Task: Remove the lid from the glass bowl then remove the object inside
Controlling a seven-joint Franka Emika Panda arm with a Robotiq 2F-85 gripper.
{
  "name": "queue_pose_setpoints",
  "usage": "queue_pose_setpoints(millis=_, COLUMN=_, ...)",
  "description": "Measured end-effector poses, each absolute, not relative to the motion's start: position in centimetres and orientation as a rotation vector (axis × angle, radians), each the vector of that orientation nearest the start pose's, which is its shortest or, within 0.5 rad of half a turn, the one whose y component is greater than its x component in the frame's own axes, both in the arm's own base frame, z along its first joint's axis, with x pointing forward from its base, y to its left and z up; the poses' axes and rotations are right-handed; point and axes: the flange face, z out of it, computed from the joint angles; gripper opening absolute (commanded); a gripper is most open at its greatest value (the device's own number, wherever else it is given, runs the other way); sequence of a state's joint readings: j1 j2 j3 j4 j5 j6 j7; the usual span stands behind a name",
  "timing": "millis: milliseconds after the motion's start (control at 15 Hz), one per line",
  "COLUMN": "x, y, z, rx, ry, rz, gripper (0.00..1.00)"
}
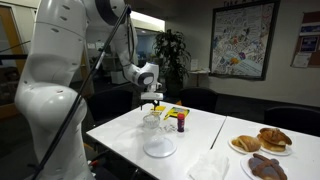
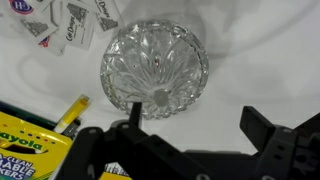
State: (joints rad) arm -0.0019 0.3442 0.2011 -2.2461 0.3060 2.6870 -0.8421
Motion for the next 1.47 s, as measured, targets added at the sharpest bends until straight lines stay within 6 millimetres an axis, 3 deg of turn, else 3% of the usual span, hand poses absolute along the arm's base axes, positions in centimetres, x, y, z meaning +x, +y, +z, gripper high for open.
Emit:
queue_pose_setpoints(millis=600, x=54.5, y=10.6, z=21.0, rx=-2.835, ry=-1.074, rz=-0.228, gripper=1.0)
queue_pose_setpoints(millis=667, x=54.5, y=10.7, z=20.8, rx=-2.84, ry=-1.075, rz=-0.222, gripper=0.75)
queue_pose_setpoints(millis=733, x=54.5, y=10.7, z=20.8, rx=-2.846, ry=-1.077, rz=-0.221, gripper=0.74)
queue_pose_setpoints(millis=1333, x=54.9, y=11.0, z=20.0, rx=-2.893, ry=-1.046, rz=-0.289, gripper=0.09)
queue_pose_setpoints(millis=1467, x=55.0, y=11.1, z=20.3, rx=-2.899, ry=-1.039, rz=-0.304, gripper=0.05)
